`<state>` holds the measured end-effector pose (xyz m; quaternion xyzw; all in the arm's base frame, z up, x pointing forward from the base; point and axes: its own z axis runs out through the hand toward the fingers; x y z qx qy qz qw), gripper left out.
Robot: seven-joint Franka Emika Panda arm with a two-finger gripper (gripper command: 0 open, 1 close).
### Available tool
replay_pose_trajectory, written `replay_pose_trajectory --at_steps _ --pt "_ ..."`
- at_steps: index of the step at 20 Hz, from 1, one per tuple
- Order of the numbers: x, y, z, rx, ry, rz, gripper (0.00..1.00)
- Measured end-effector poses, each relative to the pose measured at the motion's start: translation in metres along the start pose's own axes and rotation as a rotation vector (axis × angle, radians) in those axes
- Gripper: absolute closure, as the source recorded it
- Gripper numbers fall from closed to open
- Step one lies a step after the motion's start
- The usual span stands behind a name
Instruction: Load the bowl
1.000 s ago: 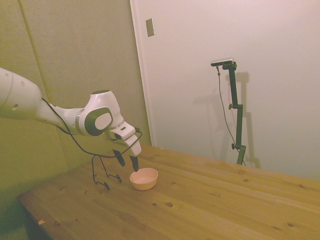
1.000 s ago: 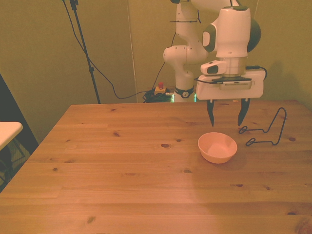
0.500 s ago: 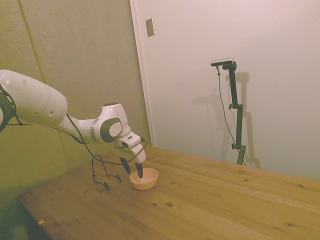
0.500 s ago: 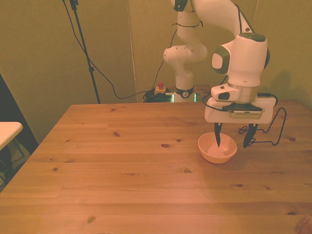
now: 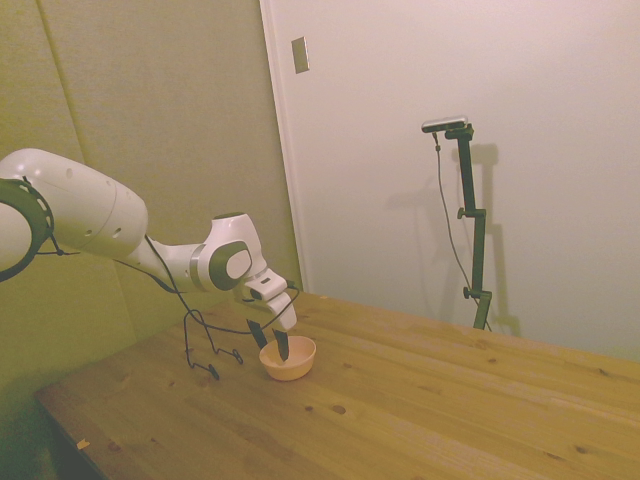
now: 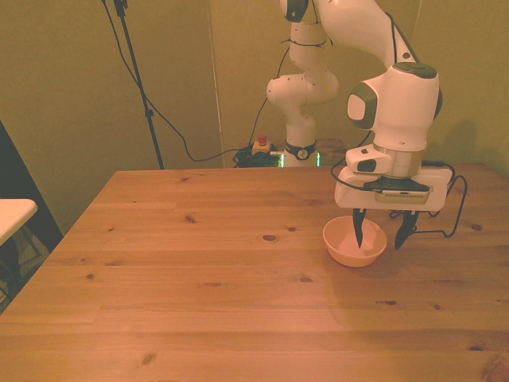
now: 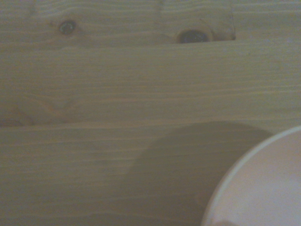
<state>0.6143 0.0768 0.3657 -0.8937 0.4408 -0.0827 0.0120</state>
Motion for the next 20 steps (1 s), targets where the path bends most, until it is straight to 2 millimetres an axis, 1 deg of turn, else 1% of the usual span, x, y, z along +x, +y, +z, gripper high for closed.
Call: replay_pose_trajectory --at_steps 7,14,17,20 --pt "0.002 0.001 0.000 0.001 -0.005 0.009 1.00" --pt "0.010 0.004 -0.002 0.019 -0.029 0.029 1.00" --pt "0.016 0.007 -0.004 0.031 -0.046 0.032 1.00" --pt "0.026 0.010 -0.011 0.050 -0.062 0.031 1.00"
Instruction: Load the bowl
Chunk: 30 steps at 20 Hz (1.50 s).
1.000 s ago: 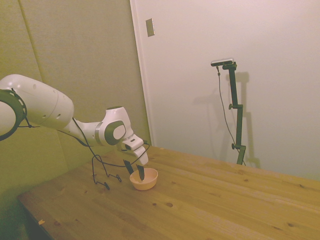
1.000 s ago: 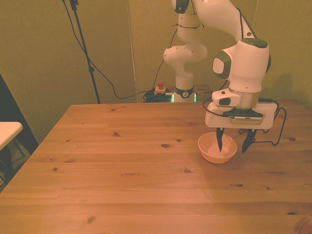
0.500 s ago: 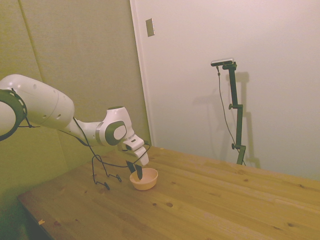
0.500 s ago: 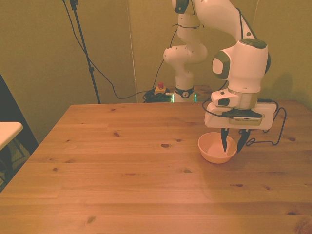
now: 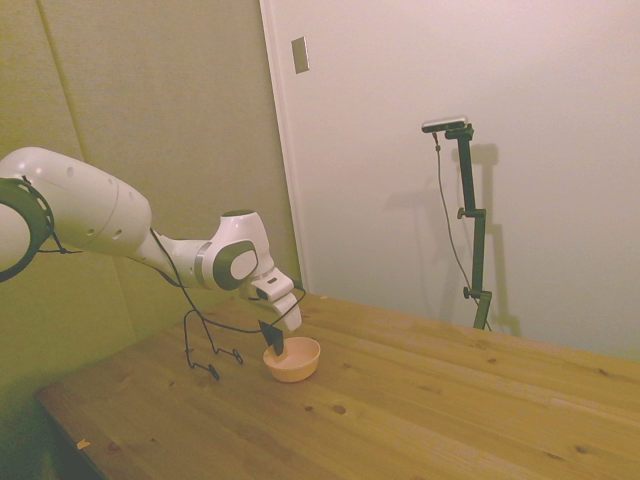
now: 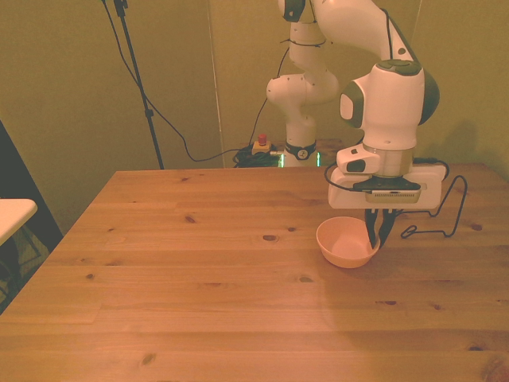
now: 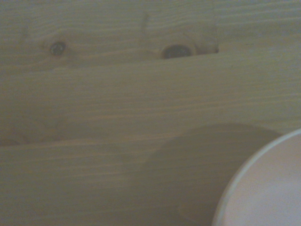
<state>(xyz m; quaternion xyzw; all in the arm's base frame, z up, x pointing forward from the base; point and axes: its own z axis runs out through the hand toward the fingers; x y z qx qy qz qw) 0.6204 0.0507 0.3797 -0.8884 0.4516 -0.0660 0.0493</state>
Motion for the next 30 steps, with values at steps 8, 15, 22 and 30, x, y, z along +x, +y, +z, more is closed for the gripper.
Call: replay_pose_trajectory --at_steps 8,15,22,30 --pt "0.006 0.018 -0.082 0.132 -0.144 -0.025 1.00" --pt "-0.026 0.027 -0.103 0.245 -0.254 -0.048 1.00" --pt "-0.070 0.026 -0.100 0.384 -0.447 -0.054 1.00" --pt "-0.087 0.023 -0.099 0.454 -0.511 -0.096 1.00"
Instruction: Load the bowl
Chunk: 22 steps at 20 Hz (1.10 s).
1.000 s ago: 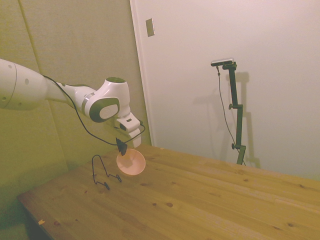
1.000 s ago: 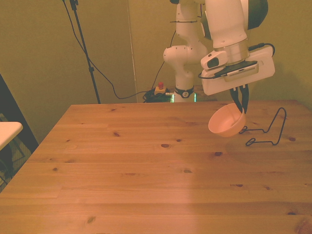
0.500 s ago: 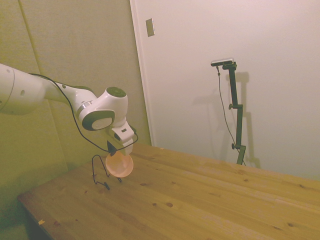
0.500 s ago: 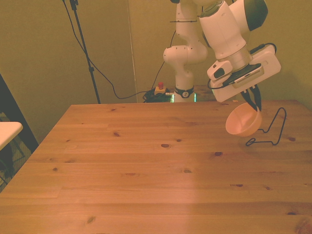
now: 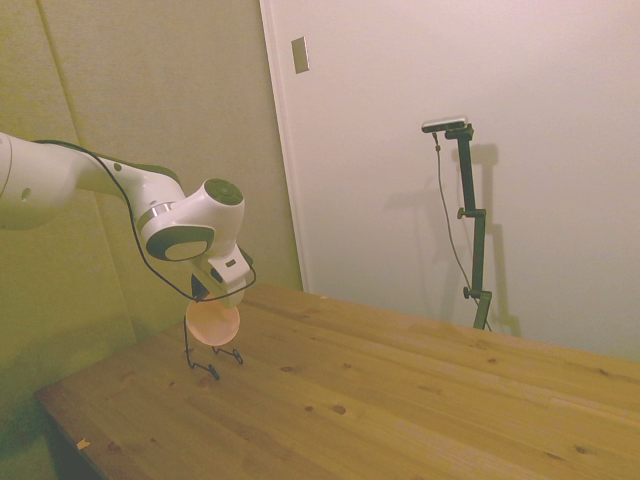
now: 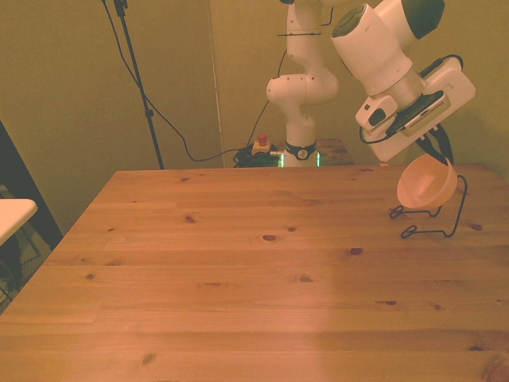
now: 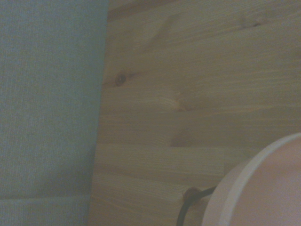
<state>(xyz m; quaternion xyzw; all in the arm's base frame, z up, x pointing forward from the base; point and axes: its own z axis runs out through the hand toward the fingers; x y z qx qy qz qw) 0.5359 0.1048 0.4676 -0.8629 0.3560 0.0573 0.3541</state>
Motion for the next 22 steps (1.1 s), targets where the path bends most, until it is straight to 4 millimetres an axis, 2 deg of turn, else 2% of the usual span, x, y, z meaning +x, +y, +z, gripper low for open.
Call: replay_pose_trajectory --at_steps 4,10,22 --pt "0.006 0.009 0.000 0.049 -0.040 -0.025 1.00" --pt "0.007 0.023 0.013 0.093 -0.097 -0.061 1.00" --pt "0.009 0.035 0.025 0.137 -0.116 -0.090 1.00"
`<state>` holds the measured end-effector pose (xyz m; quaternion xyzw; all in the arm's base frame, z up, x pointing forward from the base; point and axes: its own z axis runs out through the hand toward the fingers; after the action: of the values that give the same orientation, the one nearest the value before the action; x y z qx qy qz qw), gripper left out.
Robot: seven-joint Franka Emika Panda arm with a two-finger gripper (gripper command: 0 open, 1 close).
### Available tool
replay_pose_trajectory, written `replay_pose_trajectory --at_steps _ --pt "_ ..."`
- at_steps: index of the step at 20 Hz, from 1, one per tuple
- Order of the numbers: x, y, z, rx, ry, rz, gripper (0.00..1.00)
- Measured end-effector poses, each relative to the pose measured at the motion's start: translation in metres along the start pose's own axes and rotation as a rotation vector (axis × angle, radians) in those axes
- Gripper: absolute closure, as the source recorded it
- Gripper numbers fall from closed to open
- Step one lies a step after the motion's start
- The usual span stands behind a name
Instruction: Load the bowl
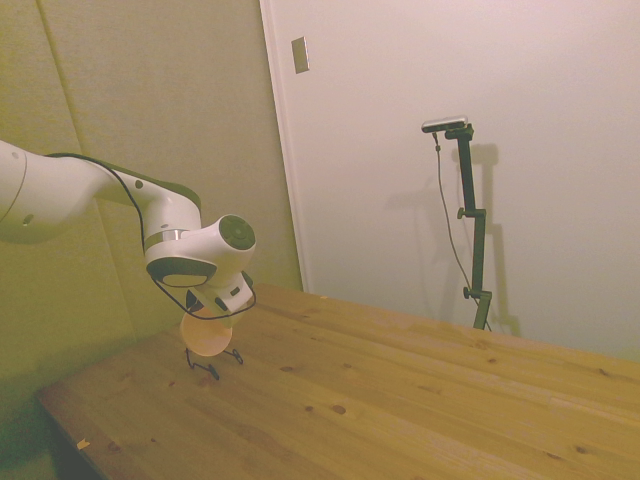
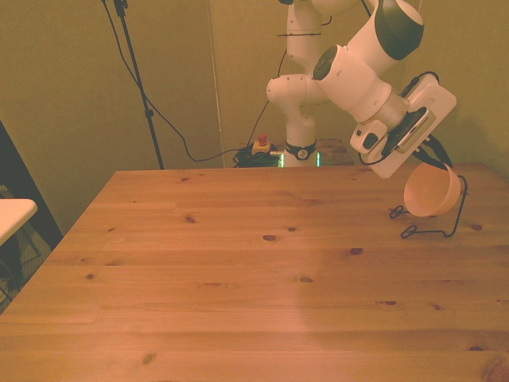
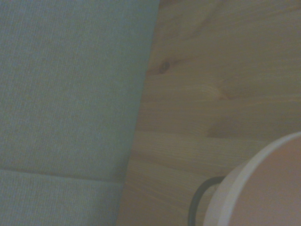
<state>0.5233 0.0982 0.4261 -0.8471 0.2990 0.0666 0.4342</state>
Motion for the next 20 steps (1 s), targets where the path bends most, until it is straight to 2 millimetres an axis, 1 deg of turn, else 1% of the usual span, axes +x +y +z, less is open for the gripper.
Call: replay_pose_trajectory --at_steps 19,20 --pt "0.013 0.012 0.015 -0.006 -0.003 0.021 1.00" --pt "0.014 0.011 0.015 -0.006 0.000 0.021 0.00"
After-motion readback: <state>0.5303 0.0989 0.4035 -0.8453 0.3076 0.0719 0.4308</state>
